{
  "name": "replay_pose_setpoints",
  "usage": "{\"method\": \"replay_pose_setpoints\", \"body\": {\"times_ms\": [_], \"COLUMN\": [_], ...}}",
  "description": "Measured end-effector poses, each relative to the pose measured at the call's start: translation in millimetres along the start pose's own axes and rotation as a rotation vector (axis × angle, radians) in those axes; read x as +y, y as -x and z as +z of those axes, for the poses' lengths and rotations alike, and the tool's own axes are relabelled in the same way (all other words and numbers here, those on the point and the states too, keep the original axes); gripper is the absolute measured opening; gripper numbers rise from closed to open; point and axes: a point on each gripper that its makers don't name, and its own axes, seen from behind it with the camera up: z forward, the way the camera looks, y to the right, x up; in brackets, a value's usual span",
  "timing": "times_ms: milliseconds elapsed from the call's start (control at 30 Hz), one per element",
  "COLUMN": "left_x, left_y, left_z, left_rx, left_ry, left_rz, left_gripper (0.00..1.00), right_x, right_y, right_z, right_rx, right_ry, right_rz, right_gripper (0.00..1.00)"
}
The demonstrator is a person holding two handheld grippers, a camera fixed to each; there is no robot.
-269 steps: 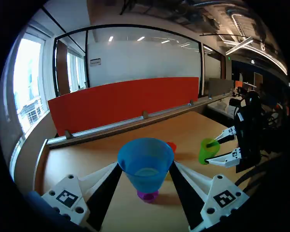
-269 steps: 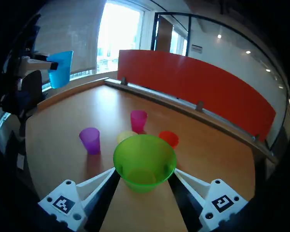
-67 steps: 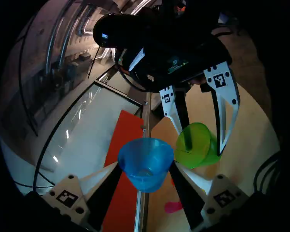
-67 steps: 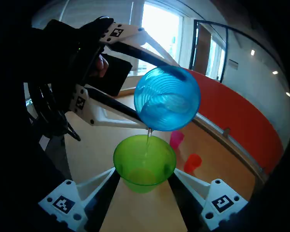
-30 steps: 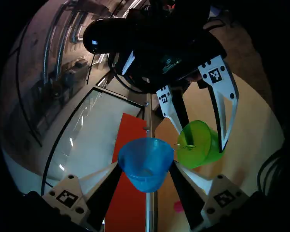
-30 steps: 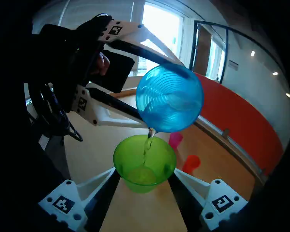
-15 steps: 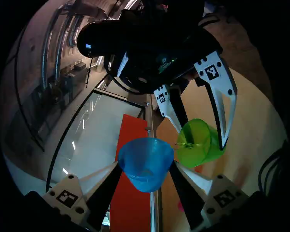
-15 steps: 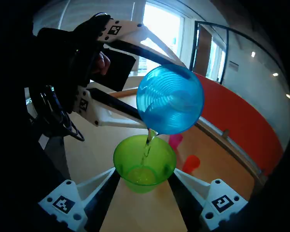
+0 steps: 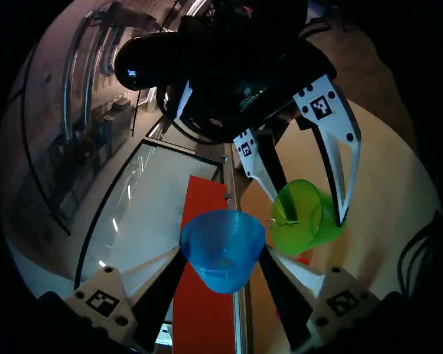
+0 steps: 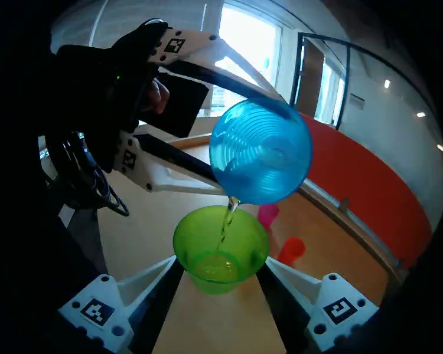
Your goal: Pour water
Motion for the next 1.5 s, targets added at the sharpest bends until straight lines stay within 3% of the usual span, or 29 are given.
{"method": "replay_pose_setpoints", "body": {"times_ms": [1500], "left_x": [-14.4], "left_y": [-8], "left_z": [-9.8], "left_rx": [0.005], "left_ry": [-0.048], "left_rz": [0.119], "left_gripper": [0.85], "right_x": [3], "right_y": [0], "right_z": [-2.6], "right_rx": [0.012], "right_ry": [0.012], "right_rz": [0.0], "right_gripper": [0.85]}}
